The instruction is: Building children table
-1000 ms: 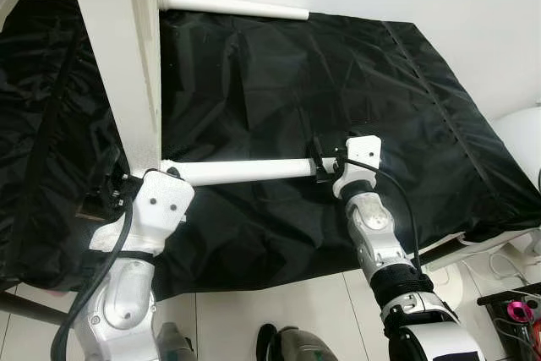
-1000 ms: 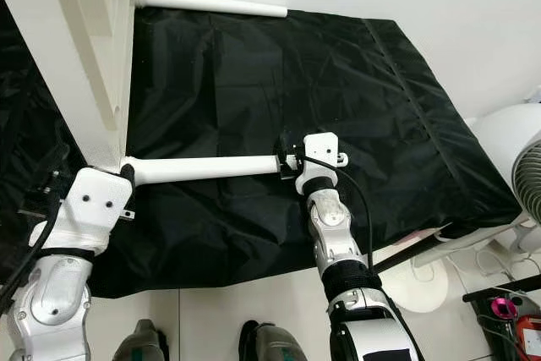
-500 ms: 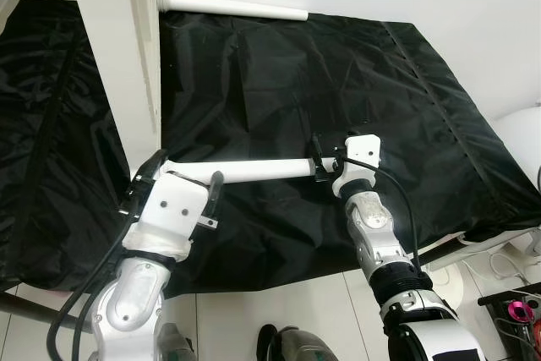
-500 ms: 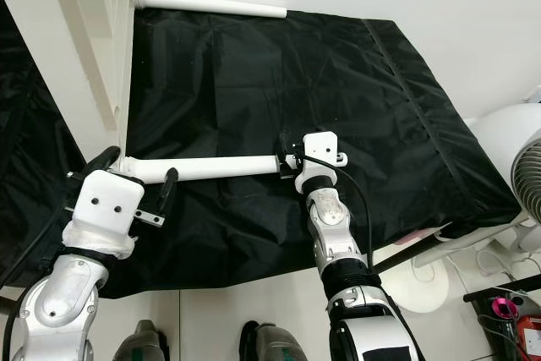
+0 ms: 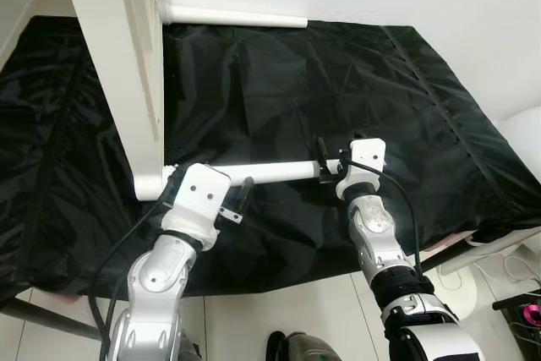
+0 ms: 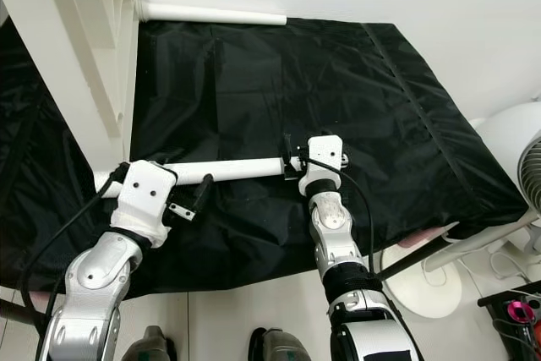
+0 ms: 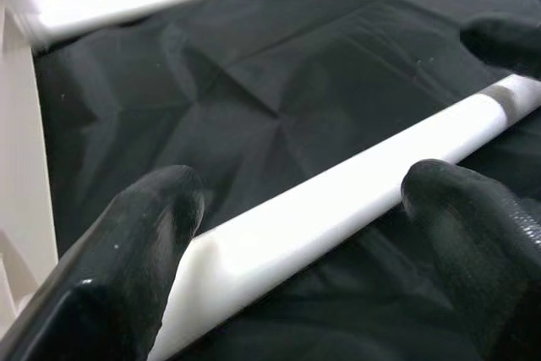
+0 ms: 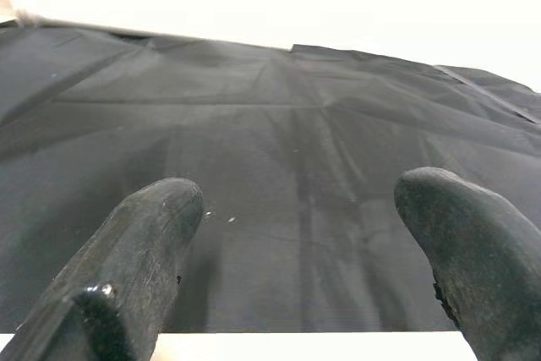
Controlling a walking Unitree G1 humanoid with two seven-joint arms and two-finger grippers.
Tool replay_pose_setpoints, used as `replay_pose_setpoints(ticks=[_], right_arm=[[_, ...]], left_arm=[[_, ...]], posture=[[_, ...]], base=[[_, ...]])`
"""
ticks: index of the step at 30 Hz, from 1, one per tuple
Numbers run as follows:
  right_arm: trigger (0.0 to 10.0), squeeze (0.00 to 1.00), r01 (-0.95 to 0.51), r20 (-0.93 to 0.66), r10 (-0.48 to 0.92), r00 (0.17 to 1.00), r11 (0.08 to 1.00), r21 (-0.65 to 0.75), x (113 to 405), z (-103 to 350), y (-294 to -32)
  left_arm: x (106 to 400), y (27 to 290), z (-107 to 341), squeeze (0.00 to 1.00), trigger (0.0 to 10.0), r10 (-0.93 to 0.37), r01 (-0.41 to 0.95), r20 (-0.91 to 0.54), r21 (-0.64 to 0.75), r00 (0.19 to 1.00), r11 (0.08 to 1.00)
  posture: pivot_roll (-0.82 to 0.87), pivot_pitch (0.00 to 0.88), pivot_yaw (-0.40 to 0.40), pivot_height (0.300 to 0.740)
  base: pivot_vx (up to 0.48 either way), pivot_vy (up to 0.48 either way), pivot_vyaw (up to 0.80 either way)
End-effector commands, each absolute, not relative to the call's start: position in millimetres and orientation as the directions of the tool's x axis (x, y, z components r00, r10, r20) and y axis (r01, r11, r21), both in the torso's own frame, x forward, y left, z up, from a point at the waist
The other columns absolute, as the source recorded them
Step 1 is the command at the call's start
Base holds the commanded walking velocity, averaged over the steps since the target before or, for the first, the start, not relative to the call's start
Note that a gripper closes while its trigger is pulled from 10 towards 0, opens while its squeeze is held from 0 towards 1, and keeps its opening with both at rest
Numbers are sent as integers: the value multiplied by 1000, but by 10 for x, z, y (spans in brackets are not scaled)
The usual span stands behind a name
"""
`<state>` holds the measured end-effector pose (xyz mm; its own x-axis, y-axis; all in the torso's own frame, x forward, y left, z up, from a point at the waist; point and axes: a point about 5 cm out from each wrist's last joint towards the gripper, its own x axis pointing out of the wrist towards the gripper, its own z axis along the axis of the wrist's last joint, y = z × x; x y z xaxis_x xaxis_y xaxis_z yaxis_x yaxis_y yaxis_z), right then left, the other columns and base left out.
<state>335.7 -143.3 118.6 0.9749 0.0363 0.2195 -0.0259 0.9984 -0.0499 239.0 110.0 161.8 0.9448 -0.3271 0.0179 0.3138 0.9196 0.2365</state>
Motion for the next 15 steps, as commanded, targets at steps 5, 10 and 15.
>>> replay_pose_setpoints(ticks=[5, 10, 15], right_arm=[[10000, 0, 6, 166, 1, 986, 999, -39, 3300, 1059, -1520], [10000, 0, 5, 143, -4, 990, 1000, -9, 3284, 1021, -1545], [10000, 0, -100, 50, 96, 994, 992, 83, 3241, 881, -1492]], left_arm=[[2528, 1076, 1518, 0, 10000, -253, 247, 4, 200, 968, 948], [2569, 1073, 1480, 0, 10000, -243, 240, -14, 213, 970, 947], [2669, 1061, 1443, 0, 10000, -205, 207, -35, 199, 978, 958]], posture=[[48, 42, -27, 740], [48, 42, -27, 740], [34, 33, -16, 740]], base=[[0, 0, 0], [0, 0, 0], [0, 0, 0]])
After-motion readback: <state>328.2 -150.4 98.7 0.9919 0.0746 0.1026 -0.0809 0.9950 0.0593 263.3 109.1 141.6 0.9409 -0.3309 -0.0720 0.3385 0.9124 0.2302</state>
